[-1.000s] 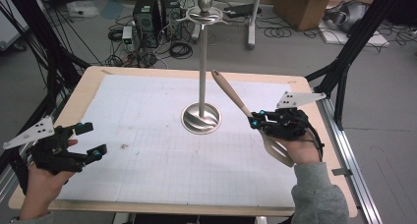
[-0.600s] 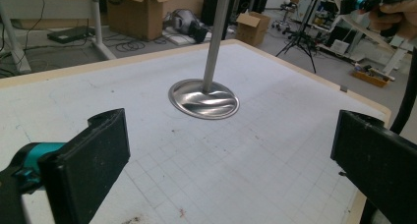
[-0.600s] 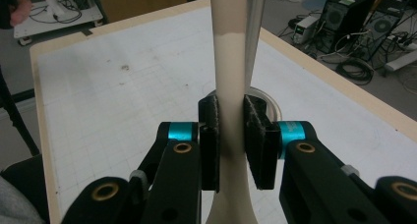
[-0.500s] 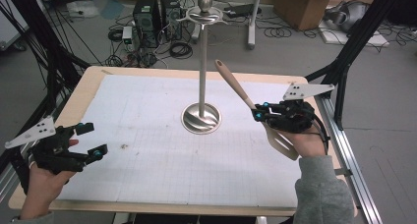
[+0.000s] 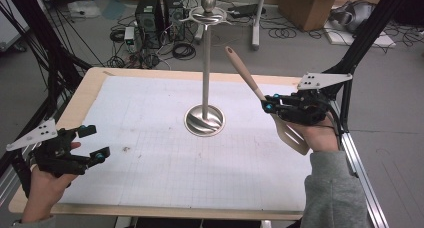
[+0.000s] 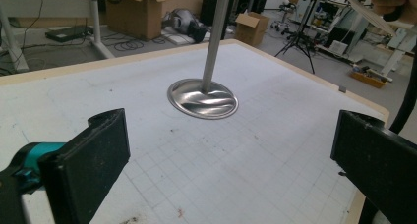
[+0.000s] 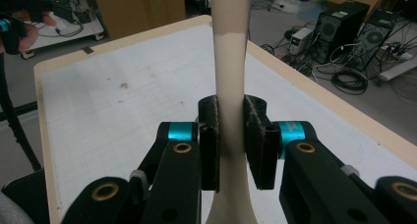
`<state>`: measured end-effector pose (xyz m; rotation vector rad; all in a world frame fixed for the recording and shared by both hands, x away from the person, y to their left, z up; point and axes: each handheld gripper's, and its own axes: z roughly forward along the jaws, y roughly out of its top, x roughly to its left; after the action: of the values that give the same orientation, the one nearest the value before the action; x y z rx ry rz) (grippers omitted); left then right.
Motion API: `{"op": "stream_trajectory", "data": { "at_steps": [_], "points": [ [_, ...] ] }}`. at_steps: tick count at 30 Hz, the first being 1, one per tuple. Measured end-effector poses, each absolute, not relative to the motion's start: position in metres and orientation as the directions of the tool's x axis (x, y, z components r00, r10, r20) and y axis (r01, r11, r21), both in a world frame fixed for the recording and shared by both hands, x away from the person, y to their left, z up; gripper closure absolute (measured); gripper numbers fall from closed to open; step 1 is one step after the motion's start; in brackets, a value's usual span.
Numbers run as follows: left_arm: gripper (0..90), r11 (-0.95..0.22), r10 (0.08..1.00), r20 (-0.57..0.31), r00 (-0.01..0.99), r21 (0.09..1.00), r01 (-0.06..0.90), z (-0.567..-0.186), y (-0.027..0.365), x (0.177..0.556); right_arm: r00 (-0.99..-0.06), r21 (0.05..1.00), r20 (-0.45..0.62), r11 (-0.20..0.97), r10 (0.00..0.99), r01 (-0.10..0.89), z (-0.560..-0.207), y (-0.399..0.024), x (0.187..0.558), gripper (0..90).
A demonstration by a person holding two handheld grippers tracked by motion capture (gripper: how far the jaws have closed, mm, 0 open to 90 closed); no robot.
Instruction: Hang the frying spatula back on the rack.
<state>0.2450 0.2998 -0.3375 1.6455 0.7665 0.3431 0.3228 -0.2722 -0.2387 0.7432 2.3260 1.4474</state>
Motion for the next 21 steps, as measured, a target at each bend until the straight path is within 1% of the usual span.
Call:
{"op": "stream_trajectory", "data": {
  "at_steps": [21],
  "points": [
    [1.7, -0.048, 0.651, -0.197, 0.733, 0.953, 0.298, -0.34, 0.303, 0.244, -0.816, 0.907, 0.03, 0.327, 0.577, 0.265, -0.209, -0.284, 0.329, 78.0]
  ]
}}
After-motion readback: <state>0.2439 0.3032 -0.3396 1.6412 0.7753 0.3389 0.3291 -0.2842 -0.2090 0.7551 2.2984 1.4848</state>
